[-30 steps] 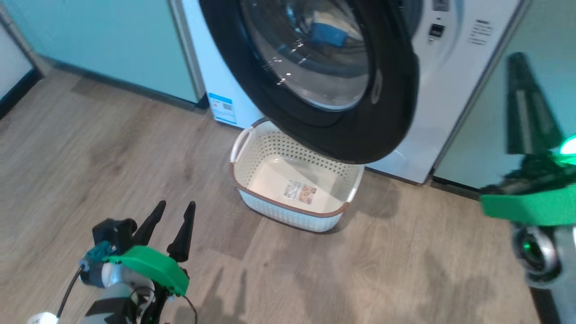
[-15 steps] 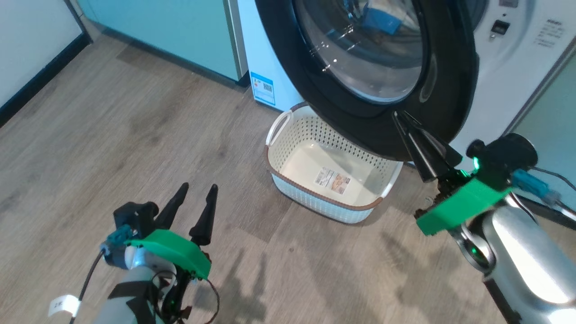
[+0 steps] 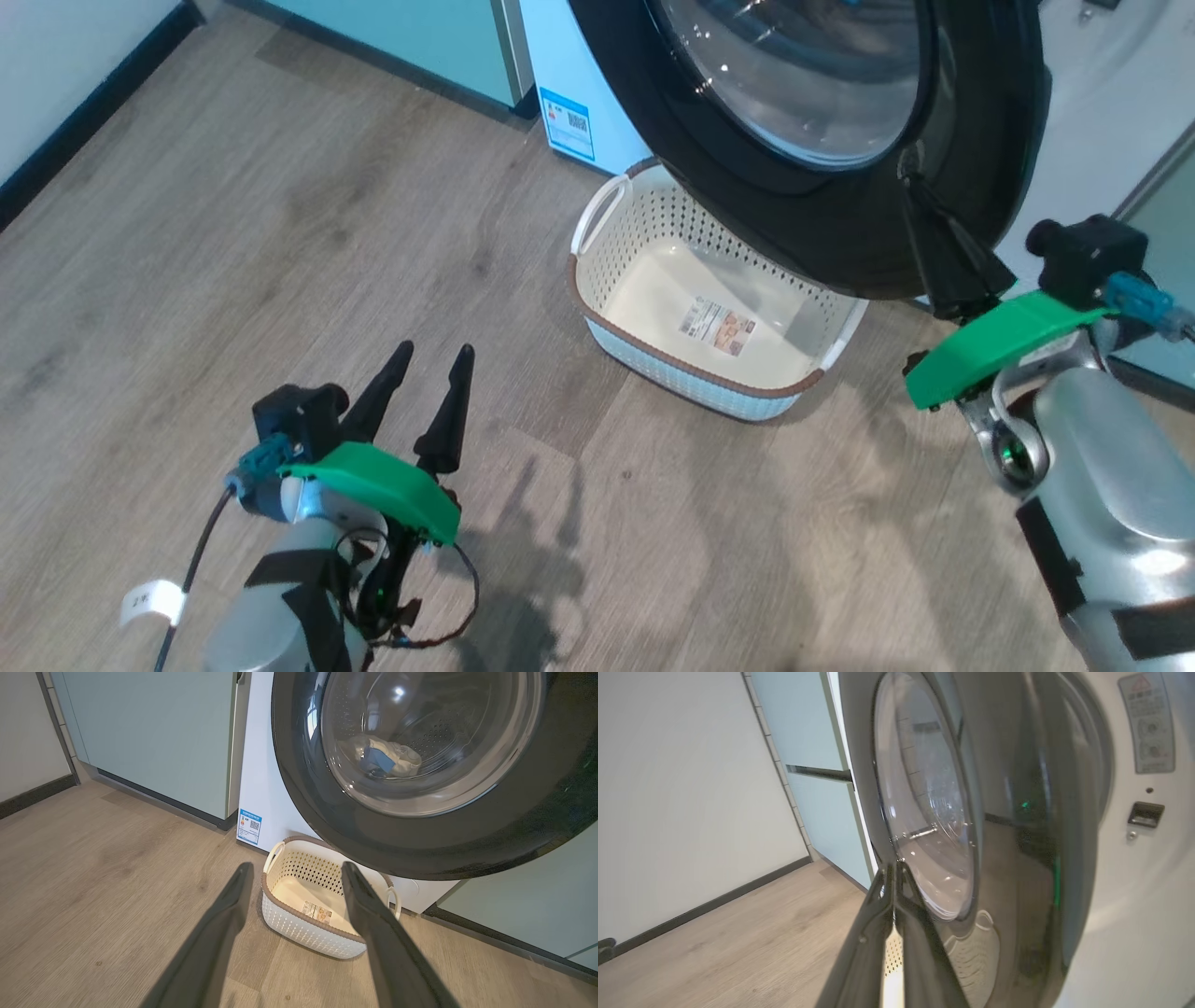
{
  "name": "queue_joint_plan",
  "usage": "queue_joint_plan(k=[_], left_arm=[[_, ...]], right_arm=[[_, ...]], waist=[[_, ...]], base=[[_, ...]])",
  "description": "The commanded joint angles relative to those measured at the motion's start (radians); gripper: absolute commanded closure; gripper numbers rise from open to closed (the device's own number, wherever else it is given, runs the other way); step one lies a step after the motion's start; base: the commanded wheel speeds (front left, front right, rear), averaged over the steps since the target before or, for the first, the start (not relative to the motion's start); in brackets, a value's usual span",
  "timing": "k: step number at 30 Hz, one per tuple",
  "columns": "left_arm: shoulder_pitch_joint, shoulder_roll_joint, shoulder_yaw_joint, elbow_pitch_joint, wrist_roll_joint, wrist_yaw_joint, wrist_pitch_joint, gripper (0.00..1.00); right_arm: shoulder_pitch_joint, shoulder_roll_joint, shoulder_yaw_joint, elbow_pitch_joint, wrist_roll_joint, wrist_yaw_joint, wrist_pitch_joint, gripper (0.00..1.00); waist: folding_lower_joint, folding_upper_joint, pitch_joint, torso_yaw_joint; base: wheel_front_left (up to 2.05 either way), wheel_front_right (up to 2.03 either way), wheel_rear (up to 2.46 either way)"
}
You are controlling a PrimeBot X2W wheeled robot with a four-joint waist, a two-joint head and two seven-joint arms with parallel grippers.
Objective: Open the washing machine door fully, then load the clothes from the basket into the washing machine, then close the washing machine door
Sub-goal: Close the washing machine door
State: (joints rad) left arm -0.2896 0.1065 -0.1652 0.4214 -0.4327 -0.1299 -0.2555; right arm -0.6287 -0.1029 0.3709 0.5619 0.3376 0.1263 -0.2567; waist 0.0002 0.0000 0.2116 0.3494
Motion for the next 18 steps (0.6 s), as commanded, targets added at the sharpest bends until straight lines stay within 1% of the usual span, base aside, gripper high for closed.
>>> queue_joint_plan(k=[1, 11, 18], left_arm=[[-0.042, 0.013, 0.038, -0.036, 0.006, -0.001, -0.006, 0.0], [-0.061, 0.004, 0.039, -0.046, 0.006, -0.001, -0.006, 0.0], [-0.072, -0.006, 0.034, -0.049, 0.006, -0.001, -0.006, 0.0]], right_arm=[[-0.046, 0.027, -0.002, -0.004, -0.017, 0.004, -0.005, 1.0], [-0.1, 0.048, -0.048, 0.107, -0.029, 0.004, -0.005, 1.0], [-0.136, 0.052, -0.119, 0.155, -0.027, 0.004, -0.005, 1.0]], waist=[[-0.0002, 0.0, 0.014, -0.003], [-0.0002, 0.0, 0.055, -0.01], [-0.0002, 0.0, 0.081, -0.008]], base=[[0.0, 0.0, 0.0], [0.0, 0.0, 0.0], [0.0, 0.0, 0.0]])
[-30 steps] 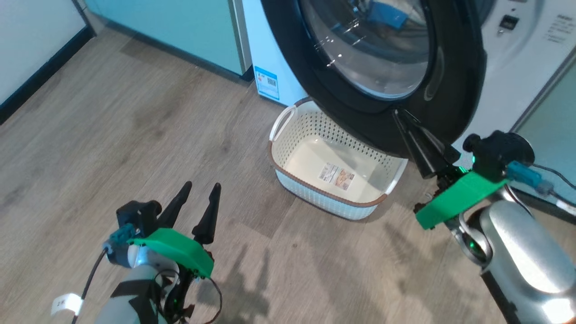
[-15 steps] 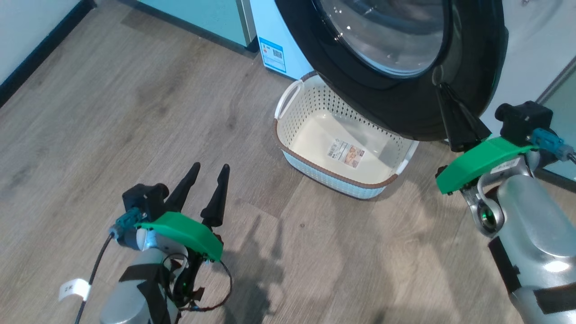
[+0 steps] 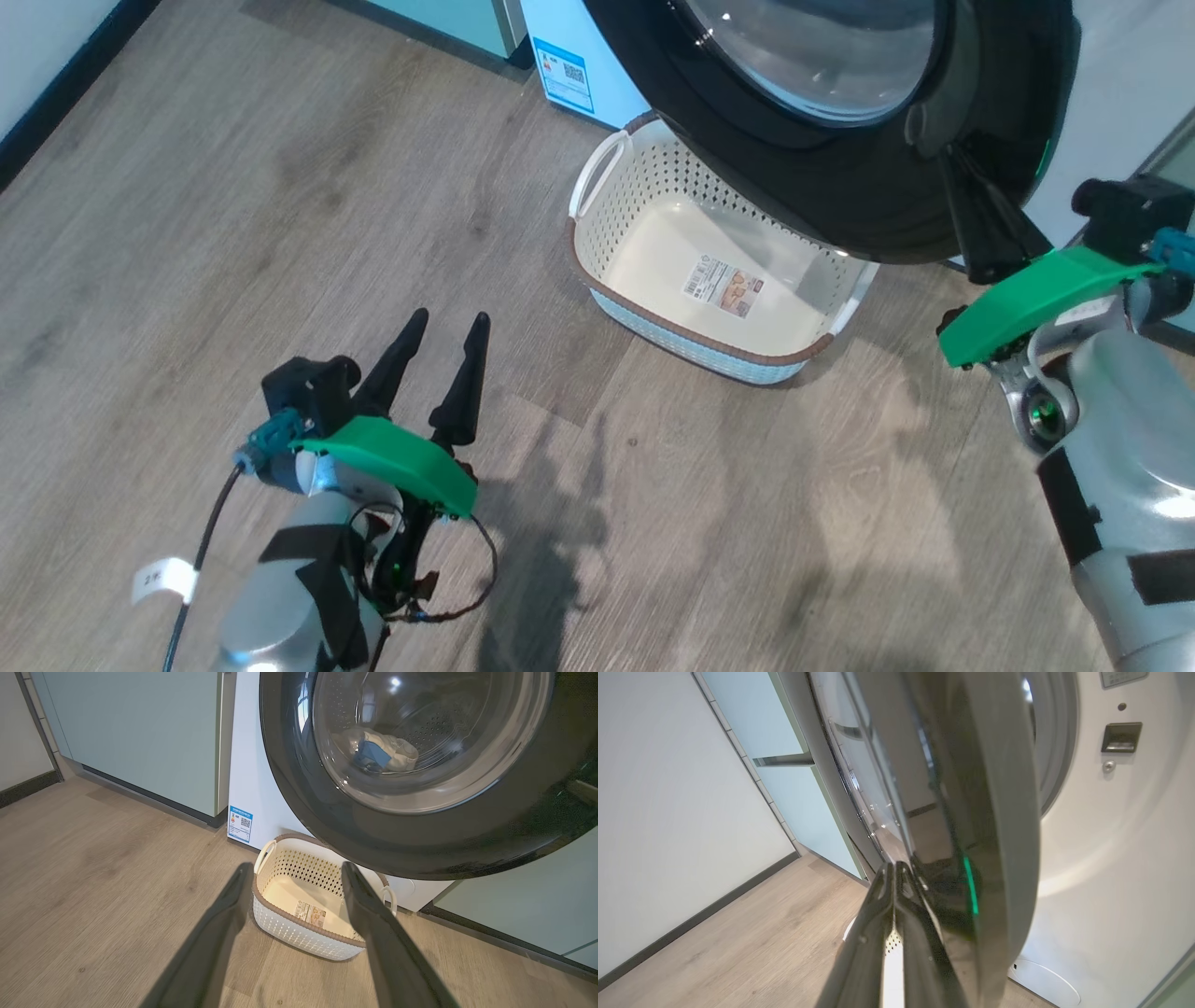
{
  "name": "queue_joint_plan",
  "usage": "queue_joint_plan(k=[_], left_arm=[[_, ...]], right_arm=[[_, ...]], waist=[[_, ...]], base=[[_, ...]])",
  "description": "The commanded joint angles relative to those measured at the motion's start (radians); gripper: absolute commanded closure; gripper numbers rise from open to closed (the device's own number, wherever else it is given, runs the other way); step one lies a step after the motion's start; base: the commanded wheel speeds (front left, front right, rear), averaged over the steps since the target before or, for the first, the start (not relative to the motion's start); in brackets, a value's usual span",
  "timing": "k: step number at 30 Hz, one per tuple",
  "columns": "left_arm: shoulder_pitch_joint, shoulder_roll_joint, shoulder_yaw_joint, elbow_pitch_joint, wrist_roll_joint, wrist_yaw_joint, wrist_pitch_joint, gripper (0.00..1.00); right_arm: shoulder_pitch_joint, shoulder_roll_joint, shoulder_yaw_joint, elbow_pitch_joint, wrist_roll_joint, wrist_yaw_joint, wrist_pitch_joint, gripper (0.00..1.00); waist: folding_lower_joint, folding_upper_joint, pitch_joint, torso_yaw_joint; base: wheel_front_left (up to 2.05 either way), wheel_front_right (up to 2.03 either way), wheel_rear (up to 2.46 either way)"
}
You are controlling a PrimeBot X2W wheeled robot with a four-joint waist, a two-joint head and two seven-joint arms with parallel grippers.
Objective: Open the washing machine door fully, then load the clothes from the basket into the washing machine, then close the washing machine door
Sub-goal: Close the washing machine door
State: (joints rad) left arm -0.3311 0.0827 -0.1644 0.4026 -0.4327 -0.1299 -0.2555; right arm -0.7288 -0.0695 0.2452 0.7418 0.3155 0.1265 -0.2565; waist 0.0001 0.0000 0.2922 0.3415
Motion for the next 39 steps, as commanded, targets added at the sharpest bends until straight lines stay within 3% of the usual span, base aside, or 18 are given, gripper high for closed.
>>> queue_joint_plan(k=[1, 13, 23, 39], left_arm=[[-0.031, 0.016, 0.032, -0.03, 0.006, -0.001, -0.006, 0.0], [-0.057, -0.005, 0.064, -0.051, 0.003, -0.001, -0.006, 0.0], [-0.104, -0.021, 0.105, -0.067, -0.005, -0.001, -0.006, 0.0], [-0.132, -0.028, 0.136, -0.078, -0.007, -0.001, -0.006, 0.0]], right_arm=[[-0.039, 0.019, 0.003, -0.023, -0.005, 0.004, -0.005, 1.0], [-0.164, 0.017, -0.138, 0.076, -0.021, 0.004, -0.005, 1.0], [-0.372, -0.035, -0.227, 0.189, -0.021, 0.004, -0.005, 1.0], [-0.479, -0.044, -0.311, 0.198, -0.054, 0.004, -0.005, 1.0]], waist=[[-0.0001, 0.0, 0.003, 0.0], [-0.0001, 0.0, 0.084, -0.004], [-0.0001, 0.0, 0.187, -0.018], [-0.0001, 0.0, 0.239, -0.014]], base=[[0.0, 0.0, 0.0], [0.0, 0.0, 0.0], [0.0, 0.0, 0.0], [0.0, 0.0, 0.0]])
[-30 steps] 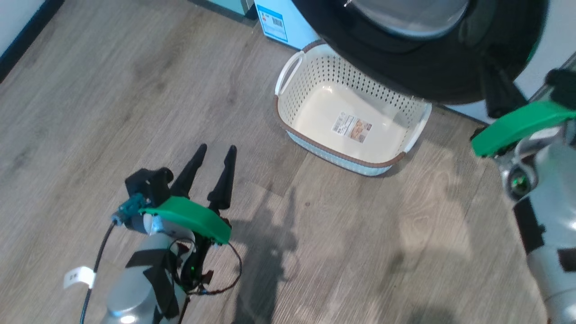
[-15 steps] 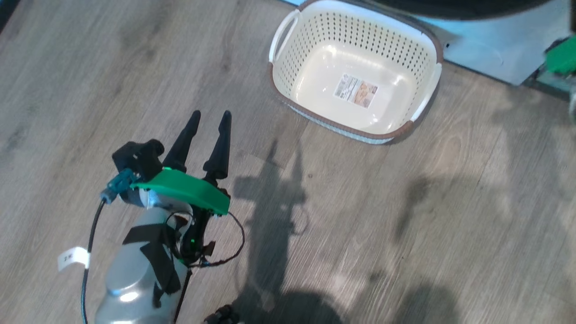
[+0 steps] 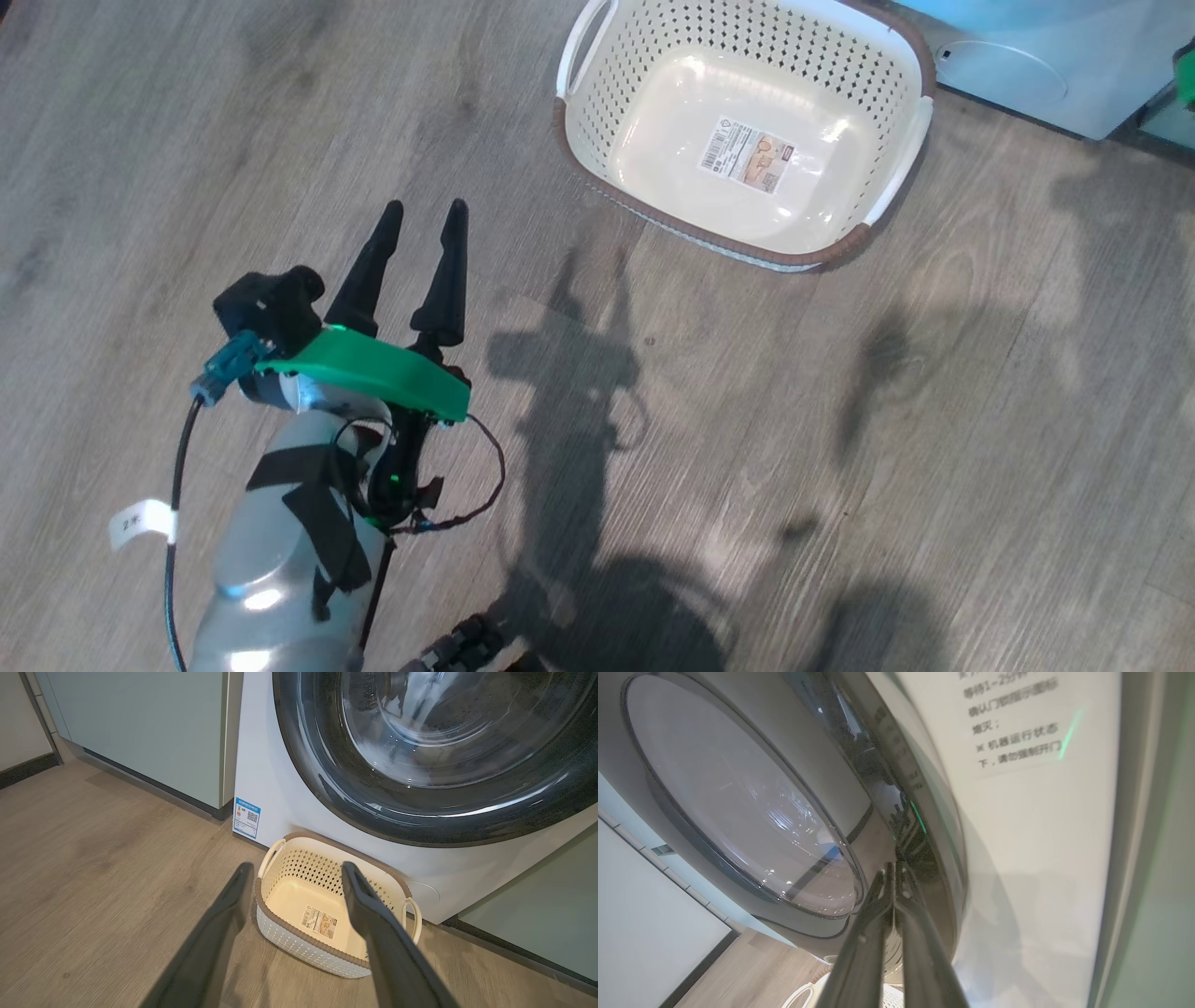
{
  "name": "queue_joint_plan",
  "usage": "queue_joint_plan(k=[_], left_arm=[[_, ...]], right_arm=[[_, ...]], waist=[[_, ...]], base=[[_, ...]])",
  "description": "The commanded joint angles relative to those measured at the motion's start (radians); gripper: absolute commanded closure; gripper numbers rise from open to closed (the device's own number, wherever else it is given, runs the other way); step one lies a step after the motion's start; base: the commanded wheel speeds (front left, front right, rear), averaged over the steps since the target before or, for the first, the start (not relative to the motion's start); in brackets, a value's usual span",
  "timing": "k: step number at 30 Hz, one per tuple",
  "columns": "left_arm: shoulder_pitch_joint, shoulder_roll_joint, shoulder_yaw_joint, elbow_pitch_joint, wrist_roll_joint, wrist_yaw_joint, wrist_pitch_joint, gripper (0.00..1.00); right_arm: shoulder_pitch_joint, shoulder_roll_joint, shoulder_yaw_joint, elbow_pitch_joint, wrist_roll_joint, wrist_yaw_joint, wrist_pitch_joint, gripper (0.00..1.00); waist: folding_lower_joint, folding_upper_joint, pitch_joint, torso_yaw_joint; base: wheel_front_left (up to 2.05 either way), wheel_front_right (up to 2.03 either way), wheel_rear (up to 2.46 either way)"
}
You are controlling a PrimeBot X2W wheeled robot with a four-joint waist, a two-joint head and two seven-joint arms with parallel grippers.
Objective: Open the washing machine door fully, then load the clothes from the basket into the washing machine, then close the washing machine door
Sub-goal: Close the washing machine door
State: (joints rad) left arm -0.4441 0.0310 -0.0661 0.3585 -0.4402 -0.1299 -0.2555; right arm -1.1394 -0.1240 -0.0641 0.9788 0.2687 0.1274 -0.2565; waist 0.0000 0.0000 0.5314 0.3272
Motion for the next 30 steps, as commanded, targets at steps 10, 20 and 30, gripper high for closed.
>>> queue_joint_plan(k=[10, 20, 30], left_arm=[[-0.01, 0.031, 0.059, -0.024, 0.006, -0.001, -0.006, 0.0], [0.03, 0.085, 0.066, 0.017, -0.008, -0.001, -0.006, 0.0], [0.07, 0.186, 0.006, 0.04, -0.026, -0.001, -0.006, 0.0]], right_arm=[[0.007, 0.043, 0.062, -0.066, 0.002, 0.003, -0.005, 1.0], [0.217, 0.069, 0.17, -0.166, 0.084, 0.003, -0.005, 1.0], [0.471, 0.063, 0.225, -0.326, 0.14, 0.003, -0.005, 0.0]], waist=[[0.0, 0.0, -0.056, -0.007], [0.0, 0.0, -0.227, -0.036], [0.0, 0.0, -0.394, -0.097]], base=[[0.0, 0.0, 0.0], [0.0, 0.0, 0.0], [0.0, 0.0, 0.0]])
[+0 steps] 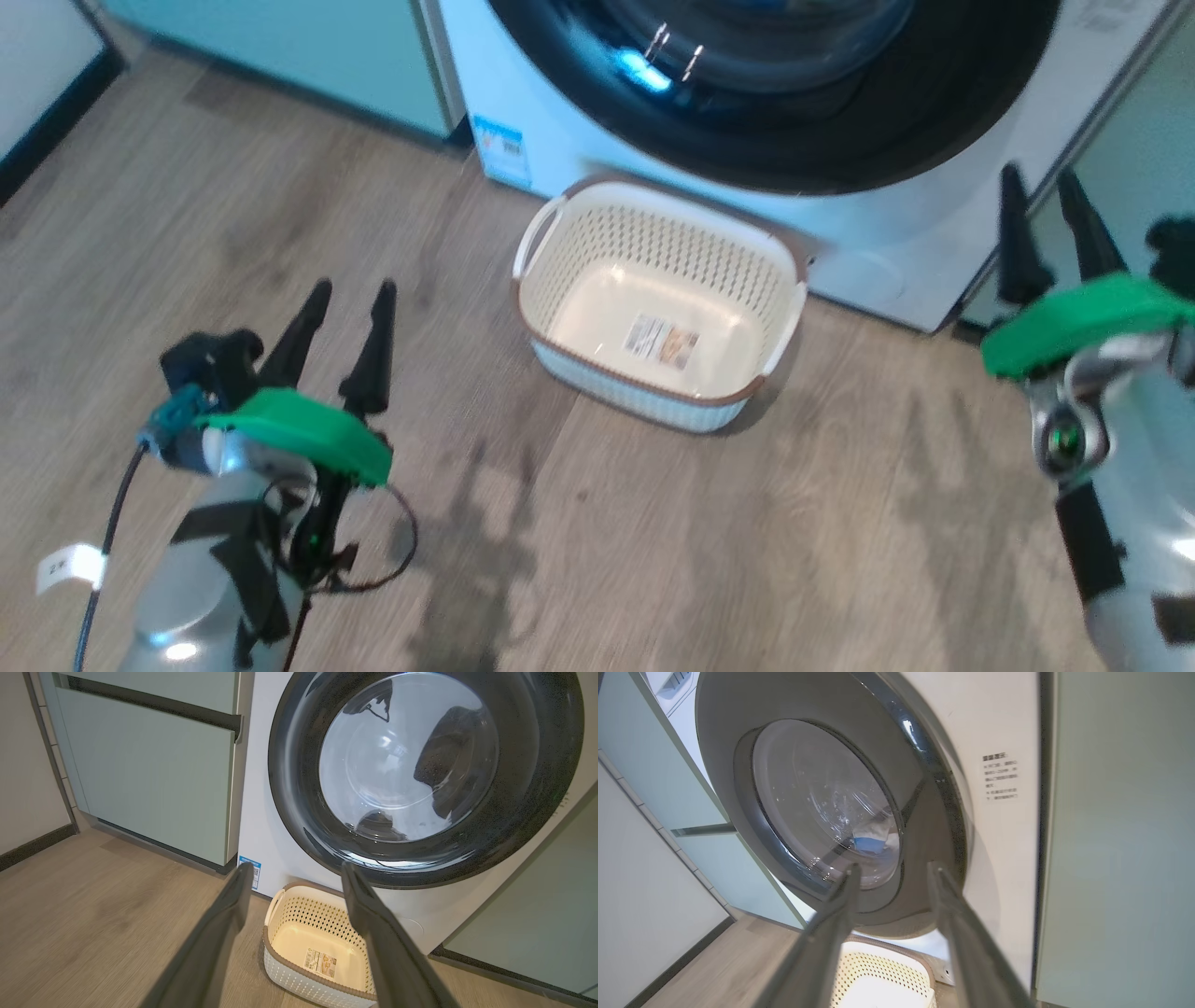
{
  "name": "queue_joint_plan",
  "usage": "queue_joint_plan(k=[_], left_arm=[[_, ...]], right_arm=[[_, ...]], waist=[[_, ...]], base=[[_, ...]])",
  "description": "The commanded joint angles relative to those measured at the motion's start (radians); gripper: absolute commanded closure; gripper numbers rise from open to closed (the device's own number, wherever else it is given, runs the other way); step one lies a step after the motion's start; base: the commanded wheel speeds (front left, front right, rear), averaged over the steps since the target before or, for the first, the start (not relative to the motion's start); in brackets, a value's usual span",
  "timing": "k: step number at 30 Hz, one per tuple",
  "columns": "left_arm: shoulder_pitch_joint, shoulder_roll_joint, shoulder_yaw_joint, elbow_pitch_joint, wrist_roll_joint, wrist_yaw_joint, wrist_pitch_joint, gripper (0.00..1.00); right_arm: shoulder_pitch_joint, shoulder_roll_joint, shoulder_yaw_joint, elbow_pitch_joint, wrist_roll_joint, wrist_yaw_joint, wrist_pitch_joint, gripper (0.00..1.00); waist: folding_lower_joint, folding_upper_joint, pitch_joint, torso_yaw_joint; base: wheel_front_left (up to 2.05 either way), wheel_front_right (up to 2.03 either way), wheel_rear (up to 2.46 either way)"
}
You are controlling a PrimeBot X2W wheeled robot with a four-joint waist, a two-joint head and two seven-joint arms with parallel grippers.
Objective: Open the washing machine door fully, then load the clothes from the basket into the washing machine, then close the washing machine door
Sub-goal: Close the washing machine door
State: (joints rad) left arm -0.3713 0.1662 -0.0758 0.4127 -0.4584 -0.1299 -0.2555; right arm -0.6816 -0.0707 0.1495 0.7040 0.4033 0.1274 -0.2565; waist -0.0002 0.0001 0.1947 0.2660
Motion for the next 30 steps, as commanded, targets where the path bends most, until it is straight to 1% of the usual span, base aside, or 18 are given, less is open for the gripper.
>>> queue_joint_plan(k=[1, 3, 4, 5, 6, 8, 13, 17, 22, 30], left_arm=[[0.001, 0.062, 0.01, -0.01, -0.012, -0.001, -0.006, 0.0], [0.008, 0.082, 0.002, 0.002, -0.022, -0.001, -0.006, 0.0], [0.008, 0.082, 0.002, 0.002, -0.022, -0.001, -0.006, 0.0], [0.012, 0.09, -0.001, 0.006, -0.024, -0.001, -0.006, 0.0], [0.02, 0.106, -0.007, 0.009, -0.028, -0.001, -0.006, 0.0], [0.031, 0.124, -0.013, 0.01, -0.025, -0.001, -0.006, 0.0], [0.051, 0.144, -0.001, 0.017, -0.035, -0.001, -0.006, 0.0], [0.06, 0.157, 0.003, 0.018, -0.041, -0.001, -0.006, 0.0], [0.07, 0.167, -0.003, 0.015, -0.052, -0.001, -0.006, 0.0], [0.088, 0.175, -0.04, 0.017, -0.071, -0.001, -0.006, 0.0]], right_arm=[[0.039, 0.007, 0.002, -0.068, 0.008, 0.003, -0.005, 0.0], [0.092, 0.003, -0.021, -0.106, 0.008, 0.003, -0.005, 0.0], [0.092, 0.003, -0.021, -0.106, 0.008, 0.003, -0.005, 0.0], [0.118, -0.007, -0.029, -0.129, -0.01, 0.003, -0.005, 0.0], [0.171, -0.021, -0.039, -0.173, -0.063, 0.003, -0.005, 0.0], [0.227, -0.014, -0.079, -0.208, -0.076, 0.003, -0.005, 0.0], [0.345, -0.004, -0.175, -0.296, -0.129, 0.003, -0.005, 0.0], [0.419, 0.007, -0.241, -0.352, -0.147, 0.003, -0.005, 0.0], [0.498, 0.014, -0.274, -0.411, -0.168, 0.003, -0.005, 0.0], [0.617, 0.019, -0.28, -0.472, -0.173, 0.003, -0.005, 0.0]], waist=[[0.0002, -0.0001, -0.072, -0.044], [0.0002, -0.0001, -0.094, -0.059], [0.0002, -0.0001, -0.094, -0.059], [0.0002, -0.0001, -0.104, -0.067], [0.0002, -0.0001, -0.121, -0.086], [0.0002, -0.0001, -0.139, -0.106], [0.0002, -0.0001, -0.168, -0.154], [0.0002, -0.0001, -0.181, -0.193], [0.0002, -0.0001, -0.195, -0.238], [0.0002, -0.0001, -0.214, -0.288]], base=[[0.0, 0.0, 0.0], [0.0, 0.0, 0.0], [0.0, 0.0, 0.0], [0.0, 0.0, 0.0], [0.0, 0.0, 0.0], [0.0, 0.0, 0.0], [0.0, 0.0, 0.0], [0.0, 0.0, 0.0], [0.0, 0.0, 0.0], [0.0, 0.0, 0.0]])
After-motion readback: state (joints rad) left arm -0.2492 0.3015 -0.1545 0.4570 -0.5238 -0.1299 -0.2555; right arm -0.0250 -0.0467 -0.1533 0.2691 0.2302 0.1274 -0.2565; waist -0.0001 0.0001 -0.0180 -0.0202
